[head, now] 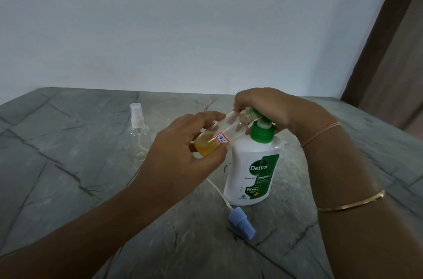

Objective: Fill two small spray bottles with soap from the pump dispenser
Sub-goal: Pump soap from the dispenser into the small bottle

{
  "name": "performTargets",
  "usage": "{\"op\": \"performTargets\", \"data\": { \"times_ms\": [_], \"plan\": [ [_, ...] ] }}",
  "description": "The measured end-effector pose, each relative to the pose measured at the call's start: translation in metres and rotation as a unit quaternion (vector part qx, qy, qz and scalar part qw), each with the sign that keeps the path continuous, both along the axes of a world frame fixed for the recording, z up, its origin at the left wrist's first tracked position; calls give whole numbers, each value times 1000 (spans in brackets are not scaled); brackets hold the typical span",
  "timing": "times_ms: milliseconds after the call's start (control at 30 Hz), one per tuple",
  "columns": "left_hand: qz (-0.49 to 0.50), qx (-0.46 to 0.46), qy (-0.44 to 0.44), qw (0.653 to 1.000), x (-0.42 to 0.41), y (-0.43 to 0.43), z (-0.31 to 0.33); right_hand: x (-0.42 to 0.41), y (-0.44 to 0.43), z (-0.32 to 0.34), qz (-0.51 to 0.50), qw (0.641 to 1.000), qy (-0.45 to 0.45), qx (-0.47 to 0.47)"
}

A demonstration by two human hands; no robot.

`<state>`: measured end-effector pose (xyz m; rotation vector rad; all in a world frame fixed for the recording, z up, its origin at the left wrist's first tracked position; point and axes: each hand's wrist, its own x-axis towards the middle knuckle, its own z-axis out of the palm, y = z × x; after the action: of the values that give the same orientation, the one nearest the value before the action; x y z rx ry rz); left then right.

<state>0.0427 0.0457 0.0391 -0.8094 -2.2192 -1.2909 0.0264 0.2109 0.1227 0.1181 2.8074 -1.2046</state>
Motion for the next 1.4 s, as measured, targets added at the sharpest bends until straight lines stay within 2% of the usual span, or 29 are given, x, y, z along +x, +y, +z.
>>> {"op": "performTargets", "data": {
  "times_ms": [100,200,433,500,567,633,800,933,1033,1133,1233,1400],
  "plan": [
    [0,2,-5,1000,0,0,1,1,-1,2,8,1000,25,15],
    [-3,9,-6,1000,0,1,1,1,-3,6,25,991,108,69],
    [-2,5,-1,1000,-1,1,1,2,-4,8,18,983,171,59],
    [-6,11,0,1000,-2,1,0,3,-5,8,8,984,174,36],
    [-11,12,3,1000,-3,1,0,3,-5,9,19,985,161,53],
    [-15,14,6,1000,-3,2,-1,2,-3,9,26,989,128,66],
    [-16,8,4,1000,-4,3,-4,3,-1,5,8,999,33,25],
    [-21,3,4,1000,-4,3,-5,3,-1,2,7,1000,4,15],
    [-21,5,4,1000,-4,4,-5,3,-1,4,12,1000,15,22],
    [-19,13,0,1000,-4,4,-4,3,-2,6,25,994,86,57],
    [-11,18,-4,1000,-4,3,-3,1,-3,8,-4,991,132,18],
    [-4,11,11,1000,-5,3,-3,2,-4,8,-10,989,145,-9]
  ]
}}
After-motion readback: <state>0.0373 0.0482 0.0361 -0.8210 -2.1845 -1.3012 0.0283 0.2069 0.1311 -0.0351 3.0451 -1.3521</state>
